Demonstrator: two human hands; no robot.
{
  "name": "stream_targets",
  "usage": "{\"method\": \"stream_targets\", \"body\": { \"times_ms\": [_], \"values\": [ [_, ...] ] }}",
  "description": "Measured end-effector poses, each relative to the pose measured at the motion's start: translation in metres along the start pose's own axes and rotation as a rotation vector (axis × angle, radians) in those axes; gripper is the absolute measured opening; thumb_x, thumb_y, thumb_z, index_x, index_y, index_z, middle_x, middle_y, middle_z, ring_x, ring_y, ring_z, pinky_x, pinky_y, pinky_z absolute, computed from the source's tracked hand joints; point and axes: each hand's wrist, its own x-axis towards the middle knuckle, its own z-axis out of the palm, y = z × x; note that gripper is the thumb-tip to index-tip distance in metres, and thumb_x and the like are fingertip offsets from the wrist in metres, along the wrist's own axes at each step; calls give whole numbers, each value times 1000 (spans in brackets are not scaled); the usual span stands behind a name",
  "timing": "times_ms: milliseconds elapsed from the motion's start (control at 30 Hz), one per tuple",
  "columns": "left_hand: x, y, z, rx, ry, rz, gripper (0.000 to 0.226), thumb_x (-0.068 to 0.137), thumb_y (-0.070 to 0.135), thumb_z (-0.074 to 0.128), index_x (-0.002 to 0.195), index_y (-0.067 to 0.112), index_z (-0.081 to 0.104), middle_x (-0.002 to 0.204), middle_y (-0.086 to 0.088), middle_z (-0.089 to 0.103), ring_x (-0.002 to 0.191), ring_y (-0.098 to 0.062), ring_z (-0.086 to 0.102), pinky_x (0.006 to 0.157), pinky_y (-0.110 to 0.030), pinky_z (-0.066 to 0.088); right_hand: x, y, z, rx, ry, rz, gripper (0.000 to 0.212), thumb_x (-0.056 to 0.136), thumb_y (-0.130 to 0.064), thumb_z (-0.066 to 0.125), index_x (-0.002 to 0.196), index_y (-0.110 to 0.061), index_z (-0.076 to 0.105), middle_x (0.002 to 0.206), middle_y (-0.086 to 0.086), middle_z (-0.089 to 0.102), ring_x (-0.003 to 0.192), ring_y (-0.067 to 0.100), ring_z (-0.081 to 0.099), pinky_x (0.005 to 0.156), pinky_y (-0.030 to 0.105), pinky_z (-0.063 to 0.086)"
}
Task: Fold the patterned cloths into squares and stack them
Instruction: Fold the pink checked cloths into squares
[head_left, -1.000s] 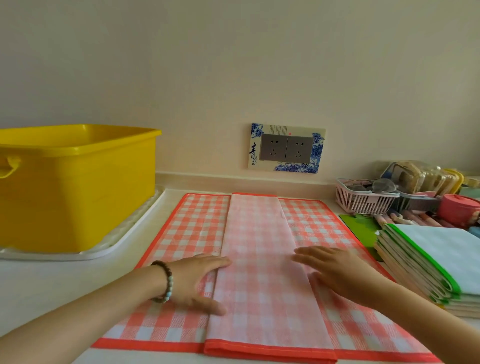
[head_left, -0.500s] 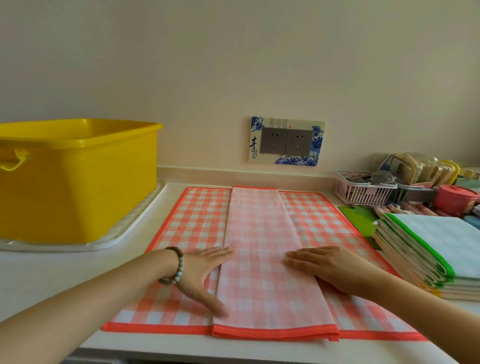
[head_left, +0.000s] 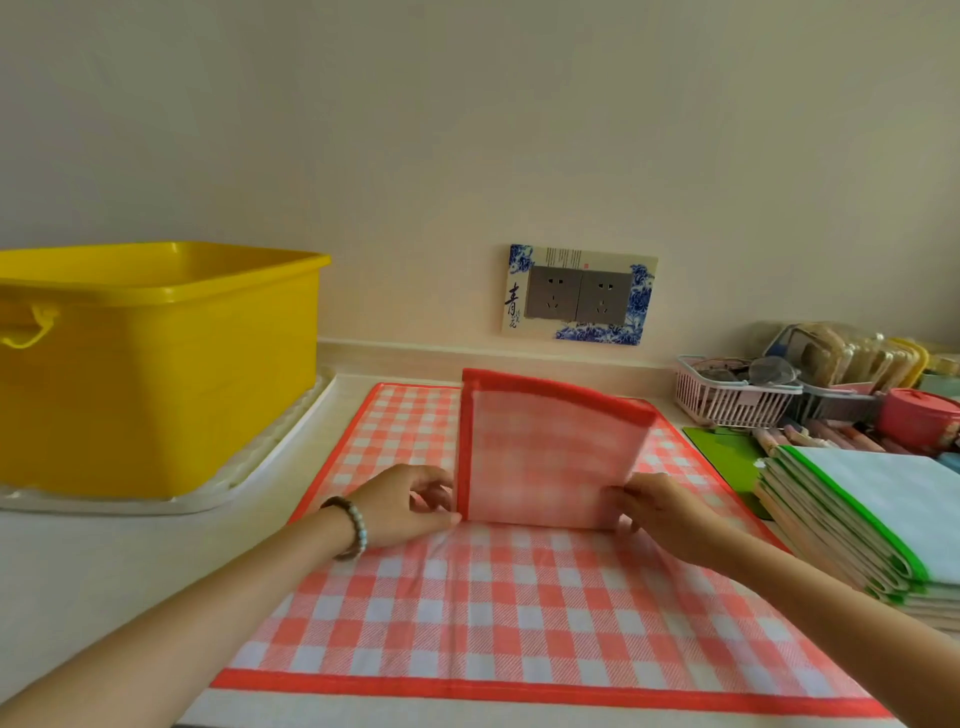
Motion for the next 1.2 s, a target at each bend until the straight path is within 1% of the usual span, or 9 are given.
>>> {"method": "stream_targets", "body": {
  "times_ms": [133, 333, 433, 533, 633, 733, 833, 967, 1200],
  "values": [
    [17, 4, 12, -12, 112, -105, 50, 80, 34, 71, 123, 18, 52, 83, 10, 67, 76, -2, 61, 70, -13, 44, 20, 3, 5, 149, 38, 167, 15, 95, -16, 53, 87, -13, 66, 68, -2, 66, 53, 6, 58, 55, 22, 49],
    [33, 6, 20, 10, 126, -252, 82, 77, 34, 73, 141, 16, 25, 84, 3, 66, 84, -13, 64, 80, -23, 49, 34, -3, 11, 193, 116, 336, 14, 86, -24, 67, 94, -13, 62, 82, 2, 65, 52, 13, 54, 39, 16, 41],
    [29, 11, 20, 101, 123, -260, 77, 77, 37, 70, 140, 20, 29, 85, 3, 64, 79, -13, 63, 76, -26, 53, 34, -5, 13, 124, 165, 332, 24, 81, -26, 72, 95, -15, 56, 89, 2, 63, 65, 14, 56, 49, 20, 42],
    [20, 18, 21, 274, 159, -172, 64, 85, 40, 62, 140, 24, 32, 116, 3, 55, 104, -14, 55, 87, -26, 50, 26, -8, 16, -5, 199, 297, 22, 85, -24, 66, 100, -20, 50, 101, 1, 60, 79, 13, 55, 63, 23, 47],
    [7, 26, 24, 398, 127, 76, 53, 96, 47, 37, 145, 29, 27, 148, 9, 30, 135, -9, 29, 111, -27, 30, 12, -16, 23, -144, 254, 82, 24, 93, -27, 53, 117, -24, 52, 128, -3, 51, 102, 12, 54, 89, 27, 48],
    [-8, 31, 31, 409, -127, 169, 75, 82, 70, 1, 148, 36, 7, 155, 17, 3, 143, -1, -1, 117, -27, 2, -1, -30, 32, -263, 100, -136, 42, 100, -29, 37, 142, -28, 36, 152, -11, 28, 139, 10, 28, 116, 30, 21],
    [-12, 28, 38, 469, -255, 124, 75, 80, 68, -4, 148, 35, -5, 153, 19, -13, 136, 4, -18, 116, -27, -8, -9, -42, 44, -327, -81, -235, 47, 102, -35, 23, 149, -30, 18, 157, -15, 9, 144, 1, 2, 116, 23, -3],
    [-10, 25, 40, 492, -281, 110, 71, 84, 66, -3, 148, 36, -6, 155, 20, -13, 137, 4, -20, 116, -28, -8, -15, -45, 58, -346, -239, -208, 52, 101, -43, 15, 151, -30, 5, 157, -15, 0, 139, -5, -8, 113, 20, -10],
    [-12, 27, 41, 533, -270, 102, 69, 86, 67, 2, 148, 37, -2, 154, 19, -10, 140, 1, -15, 117, -29, -5, -21, -23, 40, -407, -297, -176, 55, 98, -51, 12, 148, -37, -5, 154, -22, -8, 136, -10, -14, 109, 17, -13]
  ]
}}
